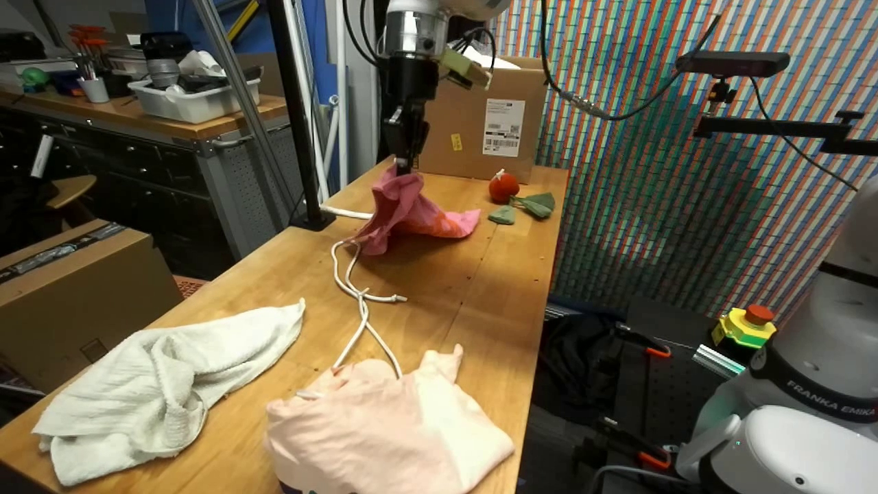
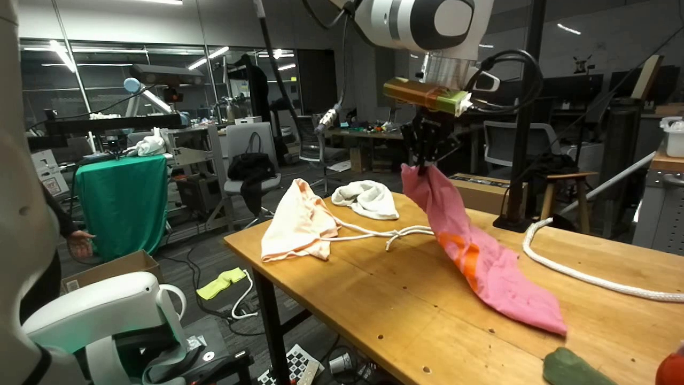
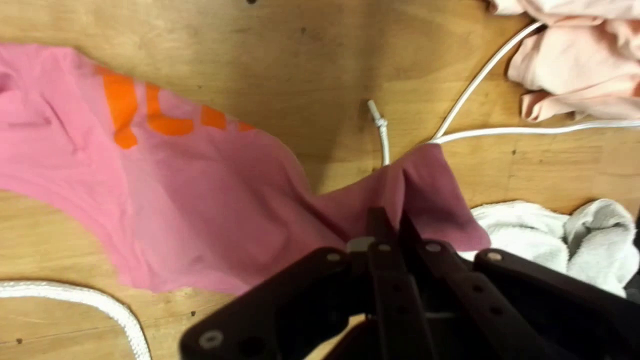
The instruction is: Spread and clothes on the table
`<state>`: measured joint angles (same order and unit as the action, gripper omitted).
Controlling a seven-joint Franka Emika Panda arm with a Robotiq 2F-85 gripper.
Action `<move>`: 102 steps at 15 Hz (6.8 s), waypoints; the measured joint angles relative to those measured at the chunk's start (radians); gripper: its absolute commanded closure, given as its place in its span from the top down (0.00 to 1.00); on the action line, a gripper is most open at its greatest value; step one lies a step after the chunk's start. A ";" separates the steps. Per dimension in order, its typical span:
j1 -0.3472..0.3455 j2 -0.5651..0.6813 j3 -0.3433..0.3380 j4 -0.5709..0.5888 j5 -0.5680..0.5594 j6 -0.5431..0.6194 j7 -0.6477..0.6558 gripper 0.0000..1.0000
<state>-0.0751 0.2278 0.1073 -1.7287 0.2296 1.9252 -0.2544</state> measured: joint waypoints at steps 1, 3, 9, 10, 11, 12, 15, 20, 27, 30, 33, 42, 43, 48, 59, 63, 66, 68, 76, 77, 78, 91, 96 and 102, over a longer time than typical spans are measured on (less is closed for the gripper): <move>-0.002 -0.035 -0.005 -0.023 0.022 -0.024 -0.019 0.03; -0.003 -0.102 -0.017 -0.068 0.056 -0.060 -0.052 0.03; 0.005 -0.272 -0.045 -0.177 0.104 -0.112 -0.109 0.03; 0.010 -0.298 -0.050 -0.196 0.108 -0.112 -0.114 0.03; 0.015 -0.323 -0.056 -0.212 0.111 -0.112 -0.119 0.03; 0.020 -0.349 -0.062 -0.230 0.114 -0.113 -0.122 0.03; 0.036 -0.418 -0.084 -0.281 0.117 -0.112 -0.127 0.03; 0.045 -0.453 -0.108 -0.353 0.107 -0.102 -0.122 0.03; 0.041 -0.371 -0.119 -0.469 -0.019 0.182 0.029 0.04; 0.020 -0.337 -0.162 -0.478 -0.042 0.227 0.052 0.04; -0.026 -0.320 -0.230 -0.474 -0.080 0.220 0.011 0.04; -0.104 -0.226 -0.313 -0.444 -0.232 0.179 -0.200 0.03; -0.101 -0.220 -0.306 -0.444 -0.245 0.178 -0.213 0.04; -0.066 -0.214 -0.245 -0.457 -0.257 0.176 -0.258 0.03; 0.015 -0.191 -0.153 -0.450 -0.095 0.158 -0.286 0.03; 0.008 -0.135 -0.157 -0.423 -0.095 0.162 -0.284 0.05; -0.006 -0.076 -0.161 -0.382 -0.095 0.161 -0.284 0.11; -0.015 -0.038 -0.161 -0.351 -0.095 0.162 -0.284 0.36; -0.042 0.035 -0.161 -0.232 -0.158 0.139 -0.285 0.85; -0.045 0.035 -0.161 -0.214 -0.170 0.121 -0.284 0.92; -0.047 0.034 -0.161 -0.195 -0.180 0.099 -0.284 0.99; -0.034 0.023 -0.118 -0.076 -0.233 -0.056 -0.339 1.00; -0.025 0.024 -0.084 -0.080 -0.182 0.000 -0.360 1.00; 0.018 0.034 -0.043 -0.110 -0.157 0.156 -0.350 1.00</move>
<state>-0.0571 0.2619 0.0643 -1.8392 0.0727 2.0814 -0.6040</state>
